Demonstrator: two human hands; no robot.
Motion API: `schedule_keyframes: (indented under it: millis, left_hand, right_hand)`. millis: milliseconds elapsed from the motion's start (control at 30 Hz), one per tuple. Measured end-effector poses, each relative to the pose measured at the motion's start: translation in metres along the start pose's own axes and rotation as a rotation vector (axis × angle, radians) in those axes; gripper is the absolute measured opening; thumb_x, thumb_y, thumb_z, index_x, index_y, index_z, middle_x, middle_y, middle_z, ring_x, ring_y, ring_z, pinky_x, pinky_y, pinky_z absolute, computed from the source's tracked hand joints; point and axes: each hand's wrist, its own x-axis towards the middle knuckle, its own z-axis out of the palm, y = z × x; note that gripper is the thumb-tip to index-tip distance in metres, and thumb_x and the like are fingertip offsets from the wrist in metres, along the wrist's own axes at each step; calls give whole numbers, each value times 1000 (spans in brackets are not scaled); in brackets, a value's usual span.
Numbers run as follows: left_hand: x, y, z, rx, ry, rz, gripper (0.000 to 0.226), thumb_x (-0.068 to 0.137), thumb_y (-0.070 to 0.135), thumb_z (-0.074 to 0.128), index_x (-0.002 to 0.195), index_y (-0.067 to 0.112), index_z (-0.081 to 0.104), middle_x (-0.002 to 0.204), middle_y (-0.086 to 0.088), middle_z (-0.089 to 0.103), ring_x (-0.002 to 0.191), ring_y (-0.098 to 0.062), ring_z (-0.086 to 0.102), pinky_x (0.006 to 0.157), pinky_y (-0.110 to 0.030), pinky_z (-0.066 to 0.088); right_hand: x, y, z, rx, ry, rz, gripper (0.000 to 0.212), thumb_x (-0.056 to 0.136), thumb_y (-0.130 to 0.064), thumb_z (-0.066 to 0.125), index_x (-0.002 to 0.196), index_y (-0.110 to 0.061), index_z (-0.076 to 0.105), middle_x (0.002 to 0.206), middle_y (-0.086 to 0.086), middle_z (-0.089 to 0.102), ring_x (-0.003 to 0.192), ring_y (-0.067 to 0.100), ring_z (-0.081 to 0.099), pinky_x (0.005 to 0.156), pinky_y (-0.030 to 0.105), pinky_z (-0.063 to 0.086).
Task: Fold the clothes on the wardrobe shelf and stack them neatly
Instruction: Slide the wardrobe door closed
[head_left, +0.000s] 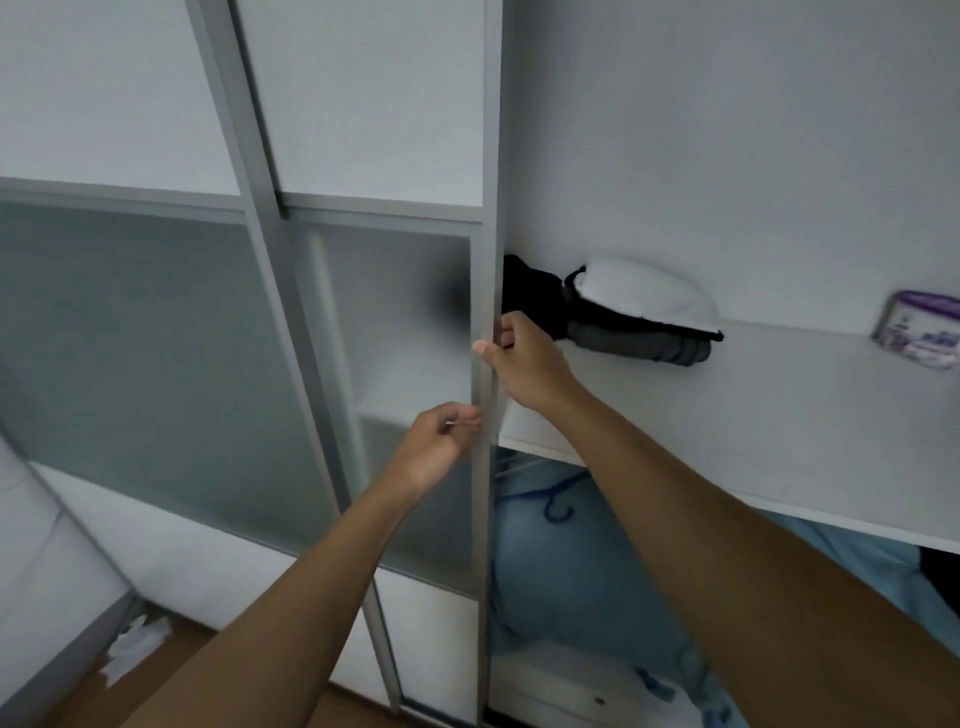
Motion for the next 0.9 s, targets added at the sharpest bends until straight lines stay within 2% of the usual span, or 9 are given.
schedule_keyframes:
  millis: [167,233,367,467,567,600,767,833,900]
  left_hand:
    - [-8,15,44,216,-186,207,50,88,-17,43,130,6,60,126,-7,64,114,-11,59,98,-14,45]
    - [-12,26,58,313,-154,362,56,86,-15,43,132,11,60,129,-2,60,117,-7,55,103,-17,42]
    - [-16,57,84,493,29,687,61,83,-10,51,140,13,53,138,-4,54,127,-13,47,110,-19,30]
    - [-16,85,99,643,114,891,67,77,-5,55,142,13,50,147,-4,48,138,-17,40,115,-34,25]
    - [-9,107,115,840,178,1058,64,78,5,55,141,12,50,156,-7,39,146,-23,32,117,-47,21]
    - [-5,113,121,913,195,1089,63,79,7,55,142,11,49,158,-9,35,149,-25,28,118,-50,19]
    - [5,139,172,1174,220,1225,66,86,16,52,150,15,39,165,-10,21,153,-28,15,119,-62,12]
    - [2,149,194,1184,205,1273,66,85,17,50,150,16,40,165,-9,21,153,-28,15,120,-60,12]
    - [-2,156,216,1194,184,1313,67,84,19,49,150,17,40,165,-8,21,153,-28,15,120,-58,11]
  right_hand:
    - [-35,36,-57,-41,42,26,30,94,-45,56,118,-27,53,104,-12,58,99,17,61,89,40,49]
    - [-50,50,-81,-53,72,27,31,96,-44,53,119,-25,54,108,-9,61,101,19,61,92,45,49]
    - [-80,82,-127,-37,105,50,32,99,-40,52,125,-23,55,117,-2,66,105,22,62,94,47,50]
    - [-100,107,-160,-26,163,61,26,100,-35,53,123,-24,58,109,-7,66,100,18,63,90,40,50]
    - [-119,129,-190,-28,246,99,3,99,-32,53,99,-33,56,90,-18,63,83,5,61,70,27,44]
    - [-124,135,-200,-29,273,118,5,98,-31,53,94,-33,56,88,-18,63,81,2,60,67,25,43]
    - [-155,165,-253,-43,335,192,8,101,-24,51,100,-21,58,91,-13,62,83,1,59,65,12,42]
    - [-168,177,-272,-70,372,204,8,102,-21,49,100,-21,57,92,-11,62,83,6,60,67,16,43]
    - [-180,189,-287,-111,426,235,12,103,-20,47,98,-13,56,91,-3,63,85,19,60,72,31,44]
